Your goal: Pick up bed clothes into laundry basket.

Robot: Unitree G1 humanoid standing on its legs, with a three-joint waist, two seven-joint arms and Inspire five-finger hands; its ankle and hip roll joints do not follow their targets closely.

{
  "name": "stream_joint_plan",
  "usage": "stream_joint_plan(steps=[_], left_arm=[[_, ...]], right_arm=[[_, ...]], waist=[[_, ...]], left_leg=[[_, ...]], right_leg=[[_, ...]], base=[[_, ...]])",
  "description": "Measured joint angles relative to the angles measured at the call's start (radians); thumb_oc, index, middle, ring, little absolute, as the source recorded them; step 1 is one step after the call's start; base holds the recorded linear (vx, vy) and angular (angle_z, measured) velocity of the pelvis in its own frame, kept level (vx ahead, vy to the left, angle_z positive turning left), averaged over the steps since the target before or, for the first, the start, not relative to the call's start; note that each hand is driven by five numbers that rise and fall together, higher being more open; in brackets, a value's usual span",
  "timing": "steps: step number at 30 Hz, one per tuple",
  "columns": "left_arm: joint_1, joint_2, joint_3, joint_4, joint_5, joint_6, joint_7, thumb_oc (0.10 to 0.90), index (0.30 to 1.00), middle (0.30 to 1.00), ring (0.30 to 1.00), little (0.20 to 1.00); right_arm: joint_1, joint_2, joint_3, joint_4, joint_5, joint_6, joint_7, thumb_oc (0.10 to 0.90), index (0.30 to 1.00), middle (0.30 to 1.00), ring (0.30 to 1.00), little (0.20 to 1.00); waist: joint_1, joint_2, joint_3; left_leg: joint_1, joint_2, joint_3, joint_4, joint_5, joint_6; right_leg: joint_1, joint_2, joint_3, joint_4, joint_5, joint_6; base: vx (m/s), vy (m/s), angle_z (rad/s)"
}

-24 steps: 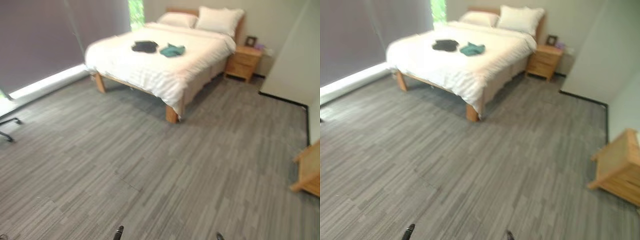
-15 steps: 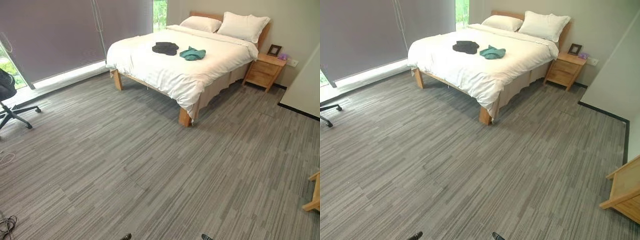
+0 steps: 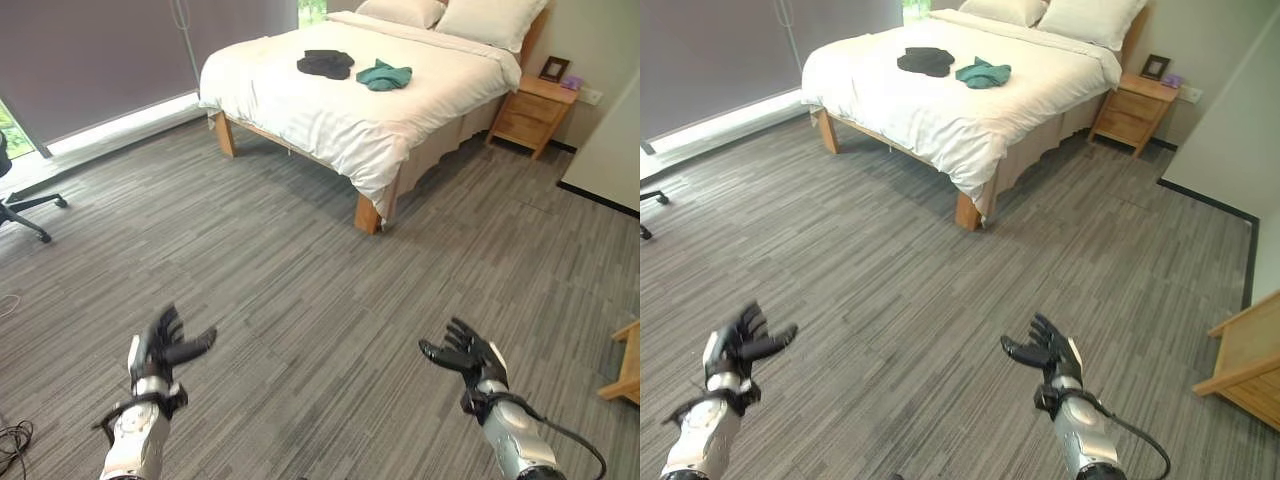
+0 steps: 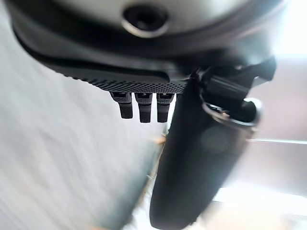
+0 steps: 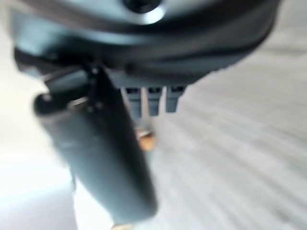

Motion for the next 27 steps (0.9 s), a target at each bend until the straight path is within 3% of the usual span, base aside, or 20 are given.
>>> stream_joint_plan(steps=[5,9,11,12,13,14,16,19,20,22,23,25,26,27], left_arm=[[-0.014,-0.079,-0.005,0.075,-0.002,0.017,0.028,0.800,0.900,0.900,0.900,0.900],[0.039,-0.091,0.002,0.083,0.002,0.042,0.049,0.800,0.900,0.900,0.900,0.900],[0.066,-0.099,0.004,0.034,0.011,0.041,0.053,0.800,0.900,0.900,0.900,0.900],[0.067,-0.094,0.001,0.025,0.025,0.042,0.055,0.800,0.900,0.900,0.900,0.900],[0.066,-0.080,0.005,0.021,0.042,0.042,0.055,0.800,0.900,0.900,0.900,0.900],[0.064,-0.063,0.007,0.014,0.043,0.043,0.057,0.800,0.900,0.900,0.900,0.900],[0.067,-0.055,0.015,-0.010,0.049,0.044,0.059,0.800,0.900,0.900,0.900,0.900],[0.047,-0.049,0.042,-0.060,0.078,0.044,0.075,0.800,0.900,0.900,0.900,0.900],[0.015,-0.048,0.051,-0.063,0.078,0.044,0.078,0.800,0.900,0.900,0.900,0.900],[-0.038,-0.042,0.054,-0.070,0.079,0.032,0.077,0.800,0.900,0.900,0.900,0.900],[-0.044,-0.041,0.056,-0.074,0.078,0.032,0.079,0.800,0.900,0.900,0.900,0.900],[-0.030,-0.045,0.055,-0.106,0.078,0.020,0.093,0.800,0.900,0.900,0.900,0.900],[0.012,-0.049,0.067,-0.137,0.077,0.015,0.099,0.800,0.900,0.900,0.900,0.900],[0.042,-0.064,0.091,-0.144,0.075,0.010,0.100,0.800,0.900,0.900,0.900,0.900]], right_arm=[[0.022,0.022,0.045,0.001,-0.037,0.012,-0.001,0.800,0.900,0.900,0.900,0.900],[0.052,0.024,0.033,-0.004,-0.054,0.019,0.000,0.800,0.900,0.900,0.900,0.900],[0.092,0.044,-0.039,-0.051,-0.089,0.010,-0.003,0.800,0.900,0.900,0.900,0.900],[0.076,0.037,-0.056,-0.077,-0.092,0.008,-0.011,0.800,0.900,0.900,0.900,0.900],[0.075,0.036,-0.053,-0.079,-0.096,0.005,-0.010,0.800,0.900,0.900,0.900,0.900],[0.079,0.040,-0.044,-0.079,-0.105,0.006,-0.011,0.800,0.900,0.900,0.900,0.900],[0.084,0.038,-0.034,-0.096,-0.111,0.009,-0.005,0.800,0.900,0.900,0.900,0.900],[0.111,0.039,-0.033,-0.190,-0.110,0.008,0.001,0.800,0.900,0.900,0.900,0.900],[0.119,0.043,-0.034,-0.195,-0.107,0.006,0.001,0.800,0.900,0.900,0.900,0.900],[0.143,0.047,-0.035,-0.196,-0.100,0.005,0.004,0.800,0.900,0.900,0.900,0.900],[0.148,0.047,-0.035,-0.197,-0.097,0.005,0.009,0.800,0.900,0.900,0.900,0.900],[0.200,0.048,-0.044,-0.195,-0.074,0.009,0.024,0.800,0.900,0.900,0.900,0.900],[0.225,0.048,-0.046,-0.197,-0.066,0.008,0.036,0.800,0.900,0.900,0.900,0.900],[0.261,0.061,-0.064,-0.202,-0.052,0.004,0.041,0.800,0.900,0.900,0.900,0.900]], waist=[[-0.003,-0.004,0.015],[-0.002,-0.016,0.030],[0.006,0.003,0.064],[0.000,0.039,0.105],[-0.022,0.036,0.121],[-0.034,0.017,0.140],[-0.034,-0.005,0.153],[-0.075,-0.013,0.179],[-0.105,-0.019,0.178],[-0.137,-0.063,0.165],[-0.136,-0.068,0.160],[-0.158,-0.100,0.105],[-0.167,-0.109,0.063],[-0.182,-0.111,0.013]], left_leg=[[0.001,-0.003,0.000,0.000,0.000,0.000],[0.001,-0.005,-0.001,0.001,-0.004,-0.002],[-0.008,-0.011,-0.022,0.020,-0.027,0.029],[-0.027,0.017,-0.028,0.041,-0.018,0.029],[-0.042,0.008,-0.028,0.060,-0.037,0.053],[-0.044,-0.014,-0.026,0.080,-0.052,0.061],[-0.056,-0.037,0.002,0.106,-0.079,0.077],[-0.072,-0.041,-0.021,0.124,-0.089,0.055],[-0.092,-0.039,-0.060,0.152,-0.112,0.049],[-0.096,-0.040,-0.111,0.173,-0.145,0.030],[-0.101,-0.038,-0.117,0.183,-0.155,0.035],[-0.081,0.012,-0.163,0.214,-0.225,0.004],[-0.060,0.045,-0.178,0.209,-0.263,-0.019],[-0.038,0.089,-0.201,0.253,-0.298,-0.071]], right_leg=[[0.005,-0.001,0.016,-0.014,0.010,-0.004],[0.003,-0.002,0.017,-0.013,0.007,0.000],[-0.052,0.008,0.024,0.103,-0.011,0.022],[-0.179,0.020,0.026,0.328,-0.046,0.065],[-0.268,0.005,0.031,0.462,-0.054,0.082],[-0.324,-0.015,0.045,0.590,-0.080,0.080],[-0.423,-0.054,0.043,0.677,-0.087,0.086],[-0.498,-0.061,0.072,0.485,-0.087,0.105],[-0.481,-0.063,0.097,0.322,-0.072,0.131],[-0.486,-0.066,0.095,0.174,-0.042,0.155],[-0.486,-0.066,0.091,0.157,-0.039,0.152],[-0.460,-0.045,-0.038,0.174,-0.005,0.096],[-0.425,-0.019,-0.048,0.191,-0.001,0.078],[-0.402,0.014,-0.057,0.204,0.088,0.010]], base=[[0.01,0.014,-0.09],[0.06,0.170,-0.02],[0.01,0.253,-0.16],[0.11,0.069,-0.14],[0.25,0.069,-0.04],[0.36,-0.022,-0.02],[0.51,-0.125,-0.30],[0.65,-0.229,0.01],[0.67,-0.314,0.69],[0.77,-0.393,0.74],[0.75,-0.369,0.74],[0.77,-0.345,0.71],[0.98,-0.414,0.61],[0.69,-0.254,0.59]])
